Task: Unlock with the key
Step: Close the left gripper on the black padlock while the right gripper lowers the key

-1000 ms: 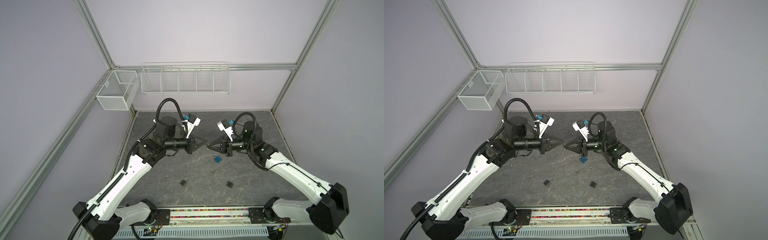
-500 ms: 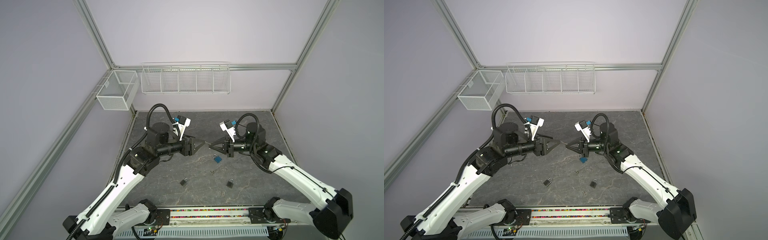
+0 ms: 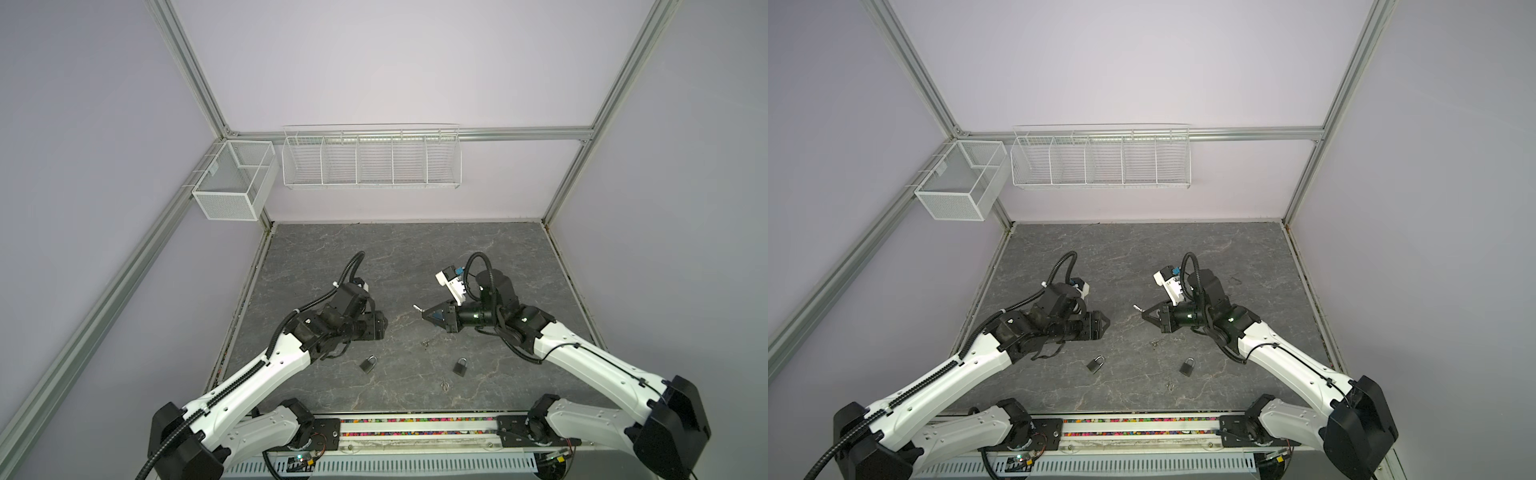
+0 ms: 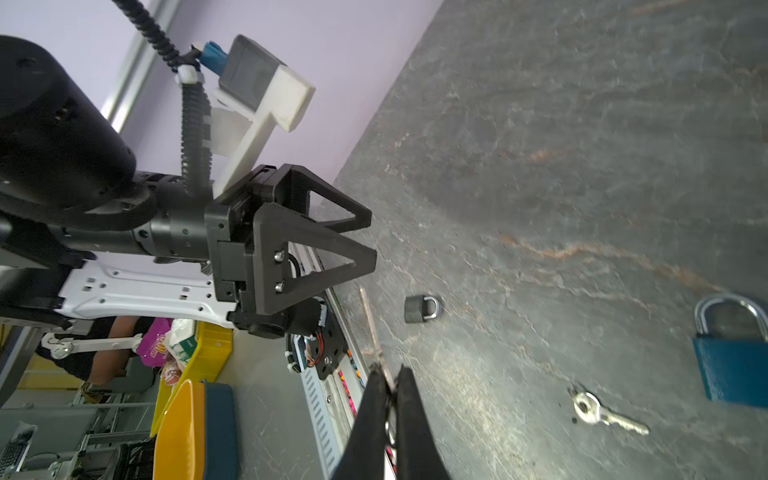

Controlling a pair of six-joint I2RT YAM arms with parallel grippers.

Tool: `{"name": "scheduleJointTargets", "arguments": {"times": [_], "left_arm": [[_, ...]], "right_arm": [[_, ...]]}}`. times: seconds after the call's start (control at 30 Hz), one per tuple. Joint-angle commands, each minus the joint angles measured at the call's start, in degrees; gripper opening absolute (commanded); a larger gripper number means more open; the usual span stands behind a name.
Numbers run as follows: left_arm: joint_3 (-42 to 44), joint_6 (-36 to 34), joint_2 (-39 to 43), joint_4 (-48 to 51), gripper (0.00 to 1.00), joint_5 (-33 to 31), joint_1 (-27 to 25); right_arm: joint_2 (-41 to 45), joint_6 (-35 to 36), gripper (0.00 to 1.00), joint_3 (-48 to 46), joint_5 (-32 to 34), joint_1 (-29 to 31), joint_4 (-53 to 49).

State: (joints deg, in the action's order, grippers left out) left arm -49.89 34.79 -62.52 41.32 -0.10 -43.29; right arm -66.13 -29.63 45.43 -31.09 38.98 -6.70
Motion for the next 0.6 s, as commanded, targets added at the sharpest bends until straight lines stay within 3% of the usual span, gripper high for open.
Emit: {"name": "scheduleJointTargets", "arguments": {"times": [0.0,0.13,0.27,0.57], "left_arm": [[2.0,1.9,-3.6,1.4,0.75,-2.7,-0.5],[3.2,2.3,-8.6,1.2,0.75,-1.0,-0.5],[6.6,4.4,-11.8,-3.8,0.76,1.6,-0.8],[13.1,4.9,-12.5,-10.6,0.76,6.0,-1.1]], "right_arm": [[2.5,-2.6,0.06,-3.0,3.9,0.9,0.0],[2.2,-4.5,0.06,-5.1,2.8,1.7,2.9],[1.2,-5.6,0.06,-5.3,6.8,4.7,2.4],[2.2,-9.7,0.07,-9.9,11.6,5.9,8.5]]}}
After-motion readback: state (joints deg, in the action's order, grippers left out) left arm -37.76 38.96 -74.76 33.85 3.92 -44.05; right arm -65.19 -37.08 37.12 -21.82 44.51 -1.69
